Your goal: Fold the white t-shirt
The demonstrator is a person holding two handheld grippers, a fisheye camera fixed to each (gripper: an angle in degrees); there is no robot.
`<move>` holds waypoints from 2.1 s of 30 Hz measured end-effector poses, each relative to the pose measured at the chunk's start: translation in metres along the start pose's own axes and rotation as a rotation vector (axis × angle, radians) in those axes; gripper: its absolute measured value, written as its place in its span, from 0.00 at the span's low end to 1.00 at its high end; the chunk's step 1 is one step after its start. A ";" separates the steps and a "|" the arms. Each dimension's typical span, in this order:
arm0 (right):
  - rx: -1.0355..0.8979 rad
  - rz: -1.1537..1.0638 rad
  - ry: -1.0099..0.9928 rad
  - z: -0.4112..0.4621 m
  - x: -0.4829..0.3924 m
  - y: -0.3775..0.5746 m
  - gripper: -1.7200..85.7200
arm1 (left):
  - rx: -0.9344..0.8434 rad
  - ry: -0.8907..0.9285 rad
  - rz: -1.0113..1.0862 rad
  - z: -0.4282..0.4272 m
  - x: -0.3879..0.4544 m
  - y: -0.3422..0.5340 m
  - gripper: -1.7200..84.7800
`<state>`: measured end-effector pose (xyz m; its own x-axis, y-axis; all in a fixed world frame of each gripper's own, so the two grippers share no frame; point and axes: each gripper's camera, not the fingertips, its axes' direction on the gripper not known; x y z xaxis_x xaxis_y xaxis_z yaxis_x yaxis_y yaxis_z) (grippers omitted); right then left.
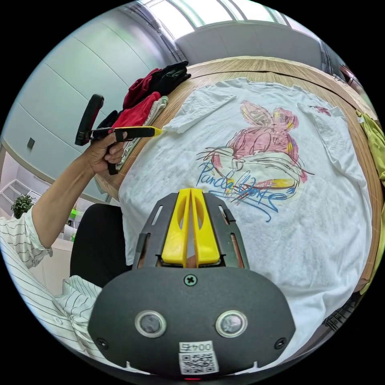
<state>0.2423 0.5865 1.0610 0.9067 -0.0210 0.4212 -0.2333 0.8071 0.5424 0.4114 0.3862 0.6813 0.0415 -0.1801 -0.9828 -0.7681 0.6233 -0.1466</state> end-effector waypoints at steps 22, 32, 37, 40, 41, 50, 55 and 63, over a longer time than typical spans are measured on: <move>0.002 0.014 -0.038 0.000 -0.019 0.001 0.01 | -0.022 -0.048 0.016 -0.035 -0.003 0.022 0.04; -0.015 0.002 -0.025 0.011 -0.040 0.003 0.01 | 0.003 0.216 -0.202 -0.068 -0.066 0.053 0.03; -0.014 0.006 -0.027 0.016 -0.050 0.006 0.01 | 0.102 0.202 -0.241 -0.102 -0.061 0.072 0.02; -0.010 0.011 -0.027 0.019 -0.057 0.008 0.01 | 0.085 0.178 -0.148 -0.096 -0.038 0.074 0.02; -0.010 0.014 -0.029 0.020 -0.059 0.009 0.01 | 0.045 0.136 -0.125 -0.087 -0.030 0.075 0.02; 0.089 0.040 -0.102 -0.046 -0.073 0.029 0.01 | 0.218 0.089 -0.092 -0.166 0.018 0.148 0.03; 0.090 0.066 -0.185 -0.090 -0.076 0.076 0.01 | 0.348 0.518 -0.261 -0.208 0.018 0.258 0.04; -0.169 -0.013 -0.386 0.003 -0.194 0.117 0.05 | 0.273 0.229 -0.321 -0.256 0.062 0.389 0.02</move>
<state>0.0376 0.6829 1.0447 0.7037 -0.2248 0.6740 -0.1328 0.8903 0.4356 -0.0486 0.4229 0.5918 0.0835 -0.5402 -0.8374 -0.5424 0.6803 -0.4929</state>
